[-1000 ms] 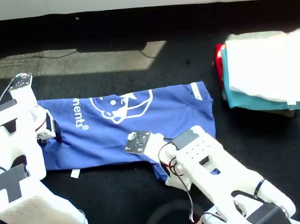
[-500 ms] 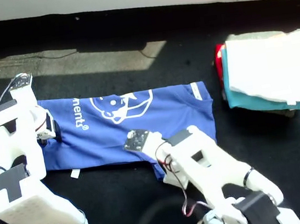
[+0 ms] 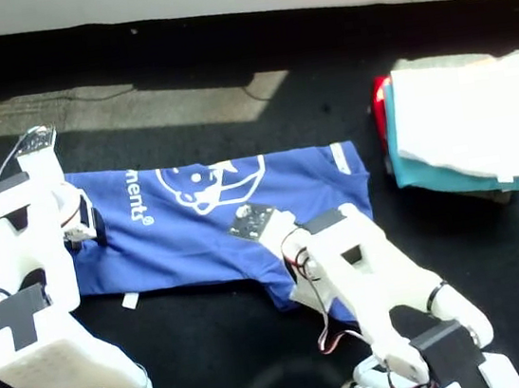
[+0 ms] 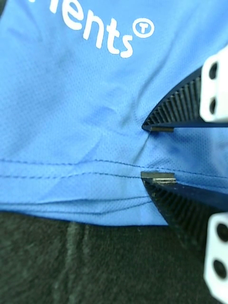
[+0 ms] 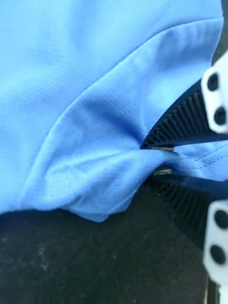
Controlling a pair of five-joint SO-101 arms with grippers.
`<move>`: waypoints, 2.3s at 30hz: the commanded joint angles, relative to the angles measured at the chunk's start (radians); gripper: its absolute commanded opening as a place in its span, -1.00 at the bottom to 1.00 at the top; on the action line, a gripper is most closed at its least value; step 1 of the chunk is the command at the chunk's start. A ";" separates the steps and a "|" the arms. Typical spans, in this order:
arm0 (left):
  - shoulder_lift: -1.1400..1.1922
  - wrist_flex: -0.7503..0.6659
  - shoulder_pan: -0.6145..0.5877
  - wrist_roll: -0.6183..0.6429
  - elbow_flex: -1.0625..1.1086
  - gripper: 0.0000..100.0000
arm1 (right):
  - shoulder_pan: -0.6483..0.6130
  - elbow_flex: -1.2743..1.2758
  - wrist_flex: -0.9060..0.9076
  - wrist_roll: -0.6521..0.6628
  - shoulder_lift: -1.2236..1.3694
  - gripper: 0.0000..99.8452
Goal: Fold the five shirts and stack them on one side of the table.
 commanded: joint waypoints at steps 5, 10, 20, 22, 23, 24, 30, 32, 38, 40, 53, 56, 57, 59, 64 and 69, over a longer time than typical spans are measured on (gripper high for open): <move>0.002 -0.048 0.016 0.008 0.002 -0.70 | 0.007 -0.007 0.151 0.000 -0.236 -0.99; 0.002 -0.048 0.016 0.008 0.002 -0.70 | 0.039 -0.064 0.073 0.000 -0.226 -0.99; 0.002 -0.048 0.016 0.008 0.002 -0.70 | 0.160 -0.553 0.074 0.000 0.157 -0.99; 0.002 -0.048 0.016 0.008 0.002 -0.70 | 0.160 -0.673 0.097 0.000 0.245 -0.99; 0.002 -0.048 0.016 0.008 0.002 -0.70 | 0.157 -0.734 0.114 0.000 0.291 -0.99; 0.002 -0.048 0.016 0.008 0.002 -0.70 | 0.156 -0.792 0.131 -0.002 0.338 -0.98; 0.002 -0.048 0.016 0.008 0.004 -0.70 | 0.156 -1.084 0.249 -0.008 0.610 -0.74; 0.002 -0.048 0.016 0.008 0.004 -0.70 | 0.156 -1.158 0.269 -0.008 0.673 -0.67; 0.002 -0.048 0.016 0.008 0.004 -0.70 | 0.202 -1.331 0.245 -0.153 0.730 -0.69; 0.002 -0.048 0.016 0.008 0.004 -0.70 | 0.226 -1.383 0.246 -0.227 0.728 -0.69; 0.002 -0.048 0.015 0.008 0.004 -0.70 | 0.170 -1.590 0.642 -0.296 0.727 -0.99; 0.002 -0.048 0.015 0.008 0.004 -0.70 | 0.091 -1.589 0.624 -0.298 0.733 -0.99; 0.002 -0.048 0.015 0.008 0.004 -0.70 | 0.061 -1.589 0.605 -0.299 0.734 -0.99; 0.002 -0.048 0.015 0.008 0.004 -0.70 | 0.007 -1.587 0.562 -0.302 0.739 -0.99; 0.002 -0.048 0.015 0.008 0.004 -0.70 | -0.087 -1.589 0.499 -0.304 0.831 -0.99; 0.002 -0.048 0.015 0.008 0.004 -0.70 | -0.136 -1.600 0.424 -0.304 0.952 -0.99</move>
